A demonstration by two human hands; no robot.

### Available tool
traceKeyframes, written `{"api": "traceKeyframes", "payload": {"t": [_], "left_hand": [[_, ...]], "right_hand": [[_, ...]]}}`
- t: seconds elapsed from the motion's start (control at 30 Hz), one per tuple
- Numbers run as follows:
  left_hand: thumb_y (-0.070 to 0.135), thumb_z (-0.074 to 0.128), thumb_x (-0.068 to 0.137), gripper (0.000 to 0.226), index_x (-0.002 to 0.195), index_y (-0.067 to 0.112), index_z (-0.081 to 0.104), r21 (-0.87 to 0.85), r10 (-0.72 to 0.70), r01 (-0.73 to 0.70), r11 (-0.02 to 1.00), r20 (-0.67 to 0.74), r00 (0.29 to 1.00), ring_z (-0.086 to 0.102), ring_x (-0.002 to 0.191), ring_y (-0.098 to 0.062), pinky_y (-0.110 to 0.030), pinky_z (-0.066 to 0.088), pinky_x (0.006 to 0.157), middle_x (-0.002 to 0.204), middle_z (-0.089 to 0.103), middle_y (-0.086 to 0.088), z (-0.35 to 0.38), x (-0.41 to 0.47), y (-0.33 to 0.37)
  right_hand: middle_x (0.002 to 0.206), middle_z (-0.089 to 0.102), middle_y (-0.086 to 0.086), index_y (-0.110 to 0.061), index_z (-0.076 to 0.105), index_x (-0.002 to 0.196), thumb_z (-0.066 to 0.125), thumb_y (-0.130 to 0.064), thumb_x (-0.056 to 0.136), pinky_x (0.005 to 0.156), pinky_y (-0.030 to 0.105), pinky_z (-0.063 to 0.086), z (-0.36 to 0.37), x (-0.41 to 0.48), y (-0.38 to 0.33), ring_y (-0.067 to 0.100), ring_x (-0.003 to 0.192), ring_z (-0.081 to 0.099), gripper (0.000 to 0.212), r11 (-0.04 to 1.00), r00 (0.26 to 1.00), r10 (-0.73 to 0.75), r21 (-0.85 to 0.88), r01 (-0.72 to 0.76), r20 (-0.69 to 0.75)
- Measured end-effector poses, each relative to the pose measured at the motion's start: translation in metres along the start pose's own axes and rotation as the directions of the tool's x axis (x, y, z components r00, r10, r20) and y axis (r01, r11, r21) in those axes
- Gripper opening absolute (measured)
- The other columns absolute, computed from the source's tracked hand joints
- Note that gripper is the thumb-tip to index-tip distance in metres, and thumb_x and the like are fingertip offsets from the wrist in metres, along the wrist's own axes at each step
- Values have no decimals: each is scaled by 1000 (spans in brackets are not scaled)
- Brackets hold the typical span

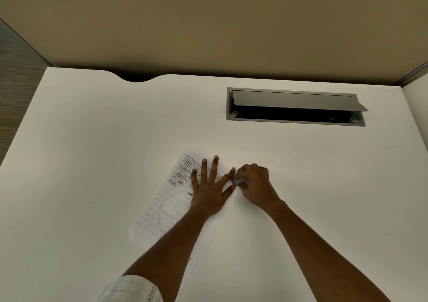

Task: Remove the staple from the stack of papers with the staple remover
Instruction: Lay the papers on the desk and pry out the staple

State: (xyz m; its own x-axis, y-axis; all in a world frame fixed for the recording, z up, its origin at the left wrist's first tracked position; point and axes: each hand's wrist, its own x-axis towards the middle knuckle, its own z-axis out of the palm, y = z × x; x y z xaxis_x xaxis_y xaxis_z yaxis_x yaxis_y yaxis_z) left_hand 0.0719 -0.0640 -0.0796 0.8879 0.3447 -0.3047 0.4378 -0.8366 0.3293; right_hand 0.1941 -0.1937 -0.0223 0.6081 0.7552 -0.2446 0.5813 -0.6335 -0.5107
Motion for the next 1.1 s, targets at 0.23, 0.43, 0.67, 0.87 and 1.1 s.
{"api": "traceKeyframes", "payload": {"t": [0.23, 0.43, 0.67, 0.87, 1.1], "left_hand": [[71, 19, 101, 60, 156, 59, 0, 20, 7, -7, 1000, -3, 1000, -34, 152, -31, -59, -21, 117, 168, -32, 2, 2, 0, -2], [72, 18, 100, 60, 155, 60, 1, 14, 7, -7, 1000, -10, 1000, -37, 150, -30, -57, -24, 115, 167, -33, 3, 3, 0, -2], [73, 16, 98, 61, 156, 57, 4, 31, -1, 2, 1000, -6, 1000, -38, 149, -29, -57, -24, 115, 165, -36, 4, 4, 1, -1], [74, 9, 95, 64, 157, 57, 5, 9, -3, 3, 1000, 0, 1000, -39, 149, -29, -59, -20, 118, 165, -36, 4, 1, 0, 1], [71, 20, 101, 60, 157, 57, 3, 16, -3, 3, 1000, 17, 1000, -38, 149, -30, -59, -21, 117, 166, -34, 2, -2, -1, 1]], "right_hand": [[112, 70, 0, -22, 74, 117, 61, -13, 96, 90, 42, 45, -3, -6, 7, 24, 107, 59, 26, 993, 991, 110, -39, -113, -71], [118, 68, -6, -24, 67, 123, 55, -14, 97, 89, 37, 41, 2, -8, -1, 20, 112, 57, 30, 987, 994, 101, -122, -106, -41], [117, 69, -5, -23, 69, 121, 57, -15, 96, 90, 38, 43, 7, -6, -7, 20, 111, 58, 29, 987, 991, 116, -103, -123, -66], [109, 73, 2, -17, 76, 112, 70, -12, 90, 91, 45, 54, 4, -2, -5, 22, 103, 68, 23, 976, 981, 177, 145, -164, -77], [111, 74, 6, -12, 77, 111, 73, -7, 87, 94, 39, 56, 1, 2, 2, 22, 105, 70, 25, 952, 978, 201, 247, -183, -49]]}}
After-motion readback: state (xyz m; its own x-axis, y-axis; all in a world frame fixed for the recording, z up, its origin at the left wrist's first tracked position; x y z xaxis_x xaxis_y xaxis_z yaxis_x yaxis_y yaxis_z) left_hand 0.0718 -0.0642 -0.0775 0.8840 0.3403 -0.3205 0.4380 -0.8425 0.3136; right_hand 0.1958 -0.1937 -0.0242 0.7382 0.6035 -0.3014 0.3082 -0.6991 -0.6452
